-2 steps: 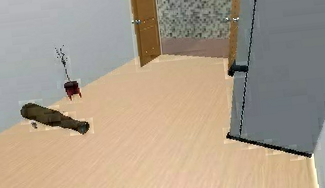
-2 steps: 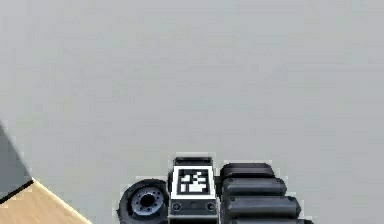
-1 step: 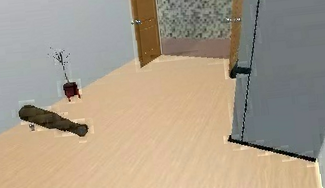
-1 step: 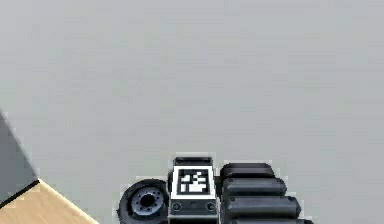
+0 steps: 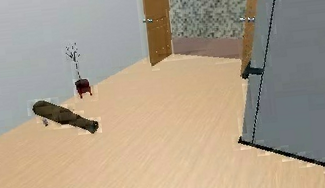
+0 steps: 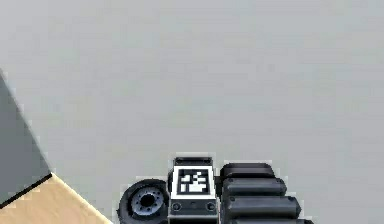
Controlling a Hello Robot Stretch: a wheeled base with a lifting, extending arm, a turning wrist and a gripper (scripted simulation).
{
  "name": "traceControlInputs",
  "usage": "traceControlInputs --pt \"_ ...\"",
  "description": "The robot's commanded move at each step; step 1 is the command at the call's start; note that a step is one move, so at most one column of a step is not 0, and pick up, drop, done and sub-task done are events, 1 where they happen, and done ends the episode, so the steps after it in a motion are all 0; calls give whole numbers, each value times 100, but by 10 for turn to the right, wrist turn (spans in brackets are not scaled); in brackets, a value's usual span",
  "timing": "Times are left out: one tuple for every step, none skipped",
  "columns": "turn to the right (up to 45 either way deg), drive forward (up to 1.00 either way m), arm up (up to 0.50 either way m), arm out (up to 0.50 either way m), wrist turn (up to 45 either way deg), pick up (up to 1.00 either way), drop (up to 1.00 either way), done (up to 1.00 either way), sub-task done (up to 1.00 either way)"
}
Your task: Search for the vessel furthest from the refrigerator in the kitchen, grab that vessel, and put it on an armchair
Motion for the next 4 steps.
traceControlInputs --pt "0 100 0 0 0 0 0 0 0" --pt "-30 0 0 0 0 0 0 0 0" --pt "0 85 0 0 0 0 0 0 0" --pt "180 0 0 0 0 0 0 0 0"
